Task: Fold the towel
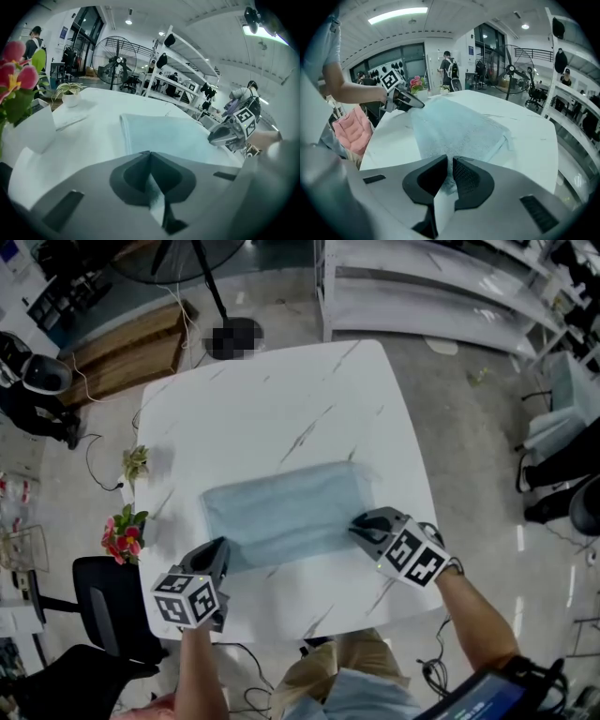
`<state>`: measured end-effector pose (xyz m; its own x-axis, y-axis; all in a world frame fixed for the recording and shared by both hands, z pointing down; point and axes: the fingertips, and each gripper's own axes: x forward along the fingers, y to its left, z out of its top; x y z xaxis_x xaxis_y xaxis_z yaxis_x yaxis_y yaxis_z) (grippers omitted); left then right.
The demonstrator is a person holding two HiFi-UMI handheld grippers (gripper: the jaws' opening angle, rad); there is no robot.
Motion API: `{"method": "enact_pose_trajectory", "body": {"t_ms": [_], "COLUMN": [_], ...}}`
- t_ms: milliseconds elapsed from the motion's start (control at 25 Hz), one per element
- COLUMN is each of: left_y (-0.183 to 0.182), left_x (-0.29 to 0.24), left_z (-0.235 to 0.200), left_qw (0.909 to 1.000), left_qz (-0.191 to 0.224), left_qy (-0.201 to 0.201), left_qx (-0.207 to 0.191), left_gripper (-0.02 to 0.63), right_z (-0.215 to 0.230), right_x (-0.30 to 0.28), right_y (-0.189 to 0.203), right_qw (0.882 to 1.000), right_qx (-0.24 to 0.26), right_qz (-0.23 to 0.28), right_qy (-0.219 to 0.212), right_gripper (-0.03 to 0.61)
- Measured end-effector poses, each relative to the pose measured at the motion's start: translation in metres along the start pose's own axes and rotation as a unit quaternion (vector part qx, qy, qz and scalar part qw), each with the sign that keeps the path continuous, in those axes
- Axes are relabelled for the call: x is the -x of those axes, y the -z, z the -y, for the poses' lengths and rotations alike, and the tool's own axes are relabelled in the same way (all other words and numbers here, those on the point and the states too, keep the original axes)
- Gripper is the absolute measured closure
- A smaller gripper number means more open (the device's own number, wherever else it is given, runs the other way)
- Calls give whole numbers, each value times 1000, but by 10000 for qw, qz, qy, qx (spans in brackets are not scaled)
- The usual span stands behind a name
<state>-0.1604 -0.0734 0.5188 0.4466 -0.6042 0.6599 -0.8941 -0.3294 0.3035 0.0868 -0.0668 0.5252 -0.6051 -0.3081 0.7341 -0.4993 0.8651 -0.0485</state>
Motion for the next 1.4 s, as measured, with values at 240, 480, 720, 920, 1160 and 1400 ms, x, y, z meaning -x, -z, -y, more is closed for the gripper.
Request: {"method": "enact_pose_trajectory", "body": {"t_ms": [240, 480, 720, 920, 1160, 1400], "left_y": [-11, -36, -55, -43, 2, 17], "left_x": [20, 29, 52, 16, -35, -33], "left_z": [-3, 57, 61, 88, 105, 96], "left_qw": [9997, 9988, 9982, 9960, 9974, 9967], "left_qz": [168, 438, 545, 501, -482, -561], "left_qy": [-171, 176, -65, 625, 301, 367], "left_qx": [17, -152, -254, 398, -450, -466], "left_gripper": [604, 604, 604, 604, 604, 606], "right_z": [0, -24, -42, -38, -43, -46], "right_x": [18, 22, -1, -9, -38, -36], "right_y": [-16, -90, -89, -88, -56, -37], "right_qw": [9990, 9944, 9961, 9937, 9972, 9983], "right_qx": [-200, -351, -313, -764, -628, -479], "right_qz": [397, 993, 821, 787, 174, 44], "right_qy": [-49, 28, 87, 212, 373, 339], "right_gripper": [506, 528, 541, 546, 546, 546]}}
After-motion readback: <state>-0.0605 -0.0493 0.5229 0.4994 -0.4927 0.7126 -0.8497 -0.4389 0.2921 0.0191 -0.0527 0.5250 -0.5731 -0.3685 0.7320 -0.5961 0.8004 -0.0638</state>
